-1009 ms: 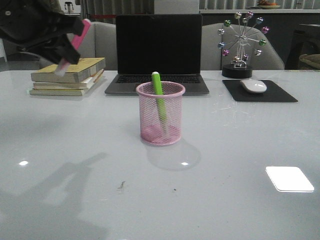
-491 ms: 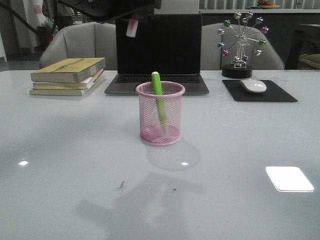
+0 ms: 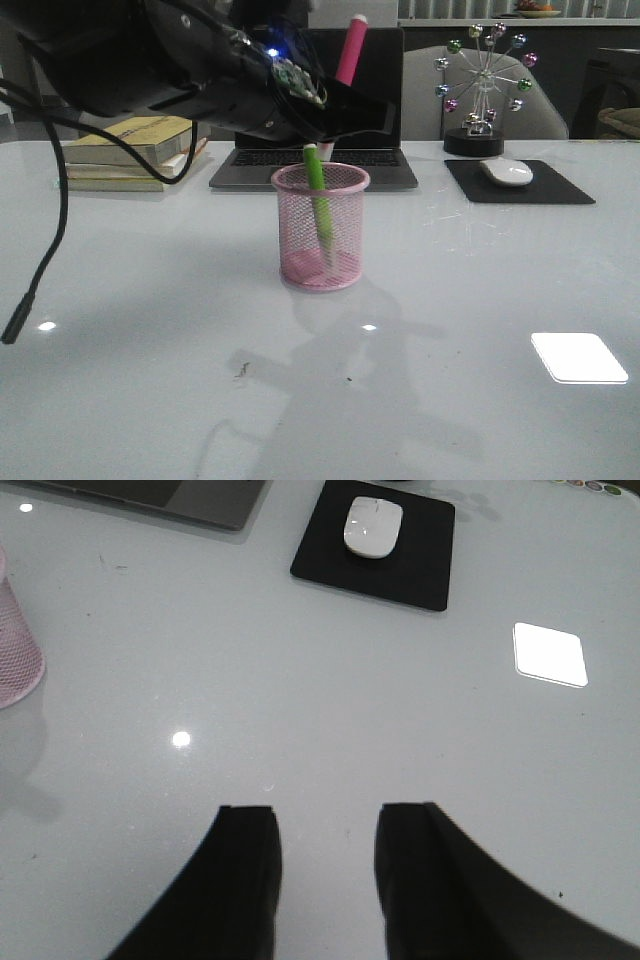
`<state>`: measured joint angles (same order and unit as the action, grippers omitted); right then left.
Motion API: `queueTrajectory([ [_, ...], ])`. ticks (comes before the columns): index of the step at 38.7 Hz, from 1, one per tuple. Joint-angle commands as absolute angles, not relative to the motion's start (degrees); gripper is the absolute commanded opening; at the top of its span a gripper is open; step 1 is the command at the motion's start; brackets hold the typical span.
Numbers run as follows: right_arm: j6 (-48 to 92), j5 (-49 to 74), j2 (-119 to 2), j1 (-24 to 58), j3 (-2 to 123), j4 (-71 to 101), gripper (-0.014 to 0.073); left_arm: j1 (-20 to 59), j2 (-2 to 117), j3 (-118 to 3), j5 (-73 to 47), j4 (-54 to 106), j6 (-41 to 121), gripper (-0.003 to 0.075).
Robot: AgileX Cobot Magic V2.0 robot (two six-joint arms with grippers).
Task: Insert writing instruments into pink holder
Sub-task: 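Carry the pink marker over the holder with the left gripper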
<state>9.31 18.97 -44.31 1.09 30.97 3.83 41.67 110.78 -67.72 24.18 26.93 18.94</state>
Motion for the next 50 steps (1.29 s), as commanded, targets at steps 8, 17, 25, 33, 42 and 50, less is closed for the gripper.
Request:
queueTrajectory([
  [8, 9.7, 15.1, -43.8, 0.8, 32.6, 3.4, 0.0368, 42.2, 108.4, -69.3, 29.7, 26.9, 18.0, 0.0105],
  [17, 9.7, 15.1, -43.8, 0.8, 32.6, 3.4, 0.0368, 42.2, 109.0, -69.3, 27.9, 26.9, 18.0, 0.0251],
  [25, 9.7, 15.1, -43.8, 0.8, 32.6, 3.4, 0.0368, 42.2, 110.7, -69.3, 27.8, 26.9, 18.0, 0.0309],
  [33, 9.7, 15.1, -43.8, 0.8, 32.6, 3.4, 0.0368, 42.2, 111.2, -69.3, 28.2, 26.9, 18.0, 0.0309],
  [42, 9.7, 15.1, -43.8, 0.8, 32.6, 3.4, 0.0368, 42.2, 110.8, -69.3, 28.4, 26.9, 18.0, 0.0308],
  [50, 9.7, 15.1, -43.8, 0.8, 32.6, 3.4, 0.0368, 41.9, 105.4, -69.3, 28.2, 26.9, 19.5, 0.0308],
])
